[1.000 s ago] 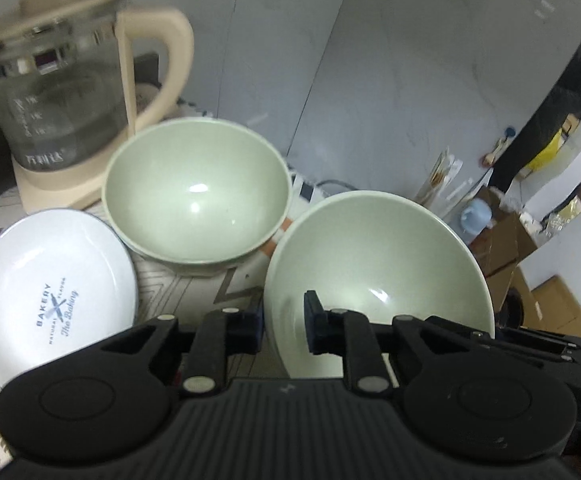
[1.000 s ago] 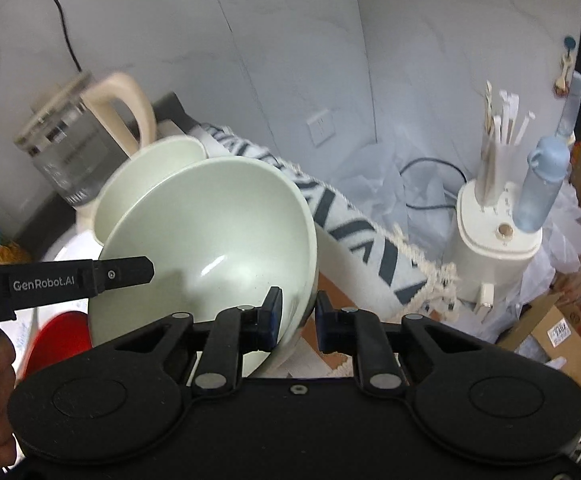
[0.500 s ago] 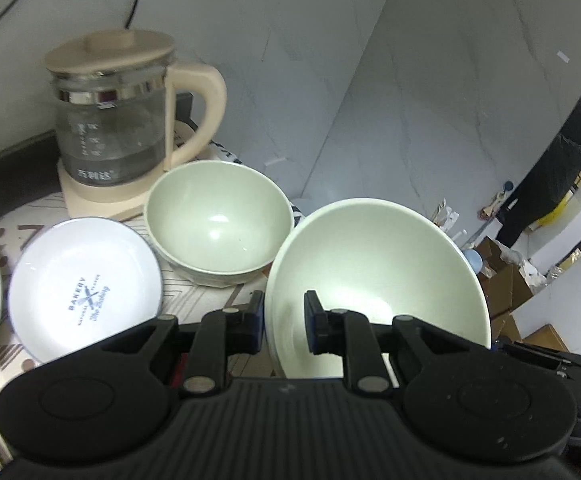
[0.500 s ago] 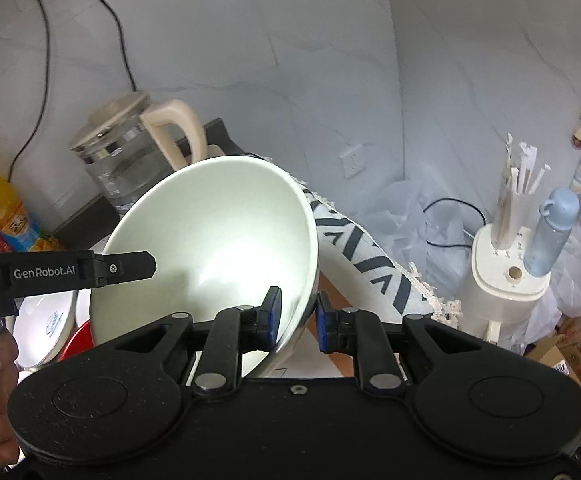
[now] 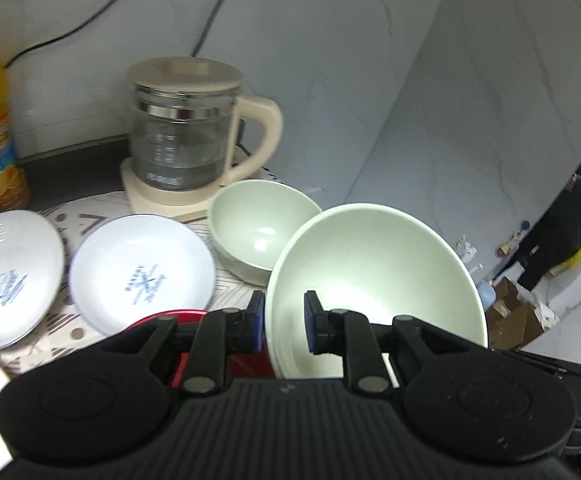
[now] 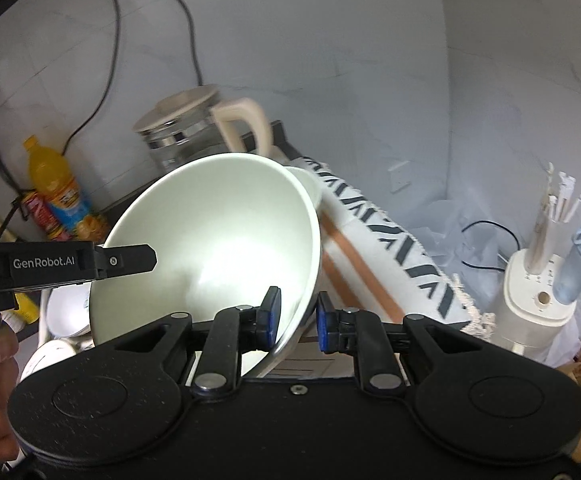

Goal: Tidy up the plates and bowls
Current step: 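Carry the held green bowl with both tools and lower it into the red bowl, then open both tools to release the green bowl and withdraw, then close both tools on the rim of the small pale green bowl, then carry the small green bowl with both tools and lower it onto the stacked bowls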

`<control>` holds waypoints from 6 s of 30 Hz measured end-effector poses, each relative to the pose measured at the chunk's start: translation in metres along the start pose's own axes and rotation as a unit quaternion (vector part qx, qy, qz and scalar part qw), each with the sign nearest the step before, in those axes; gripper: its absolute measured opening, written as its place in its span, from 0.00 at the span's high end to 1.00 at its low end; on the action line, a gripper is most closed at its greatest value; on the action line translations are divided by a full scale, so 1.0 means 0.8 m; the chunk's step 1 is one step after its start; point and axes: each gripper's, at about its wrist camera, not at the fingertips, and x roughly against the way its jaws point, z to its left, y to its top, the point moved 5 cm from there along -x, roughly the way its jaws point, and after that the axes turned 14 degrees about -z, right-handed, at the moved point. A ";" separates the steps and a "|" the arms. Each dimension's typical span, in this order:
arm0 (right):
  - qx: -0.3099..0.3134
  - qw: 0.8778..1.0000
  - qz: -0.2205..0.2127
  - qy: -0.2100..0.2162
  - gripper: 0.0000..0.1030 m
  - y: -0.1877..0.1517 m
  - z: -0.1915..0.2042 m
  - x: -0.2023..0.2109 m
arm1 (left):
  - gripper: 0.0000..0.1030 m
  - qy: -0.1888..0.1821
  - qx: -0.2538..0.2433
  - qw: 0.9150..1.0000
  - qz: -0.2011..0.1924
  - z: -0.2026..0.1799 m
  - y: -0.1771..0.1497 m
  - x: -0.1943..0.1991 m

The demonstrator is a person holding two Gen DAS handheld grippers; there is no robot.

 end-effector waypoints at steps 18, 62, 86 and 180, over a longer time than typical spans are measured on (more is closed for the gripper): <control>0.020 0.997 0.022 0.075 0.82 -0.027 0.071 0.006 | 0.82 0.082 0.040 0.996 -0.010 0.067 -0.022 0.069; 0.063 0.989 0.090 0.103 0.41 -0.055 0.105 -0.056 | 0.27 0.146 0.057 0.987 0.044 0.114 -0.037 0.017; -0.015 0.999 0.037 0.034 0.00 -0.018 0.031 -0.081 | 0.15 0.094 0.056 0.993 0.050 0.114 0.004 -0.052; -0.064 0.997 -0.027 -0.018 0.72 0.026 0.032 -0.113 | 0.82 0.006 0.023 1.000 0.018 0.066 0.036 -0.081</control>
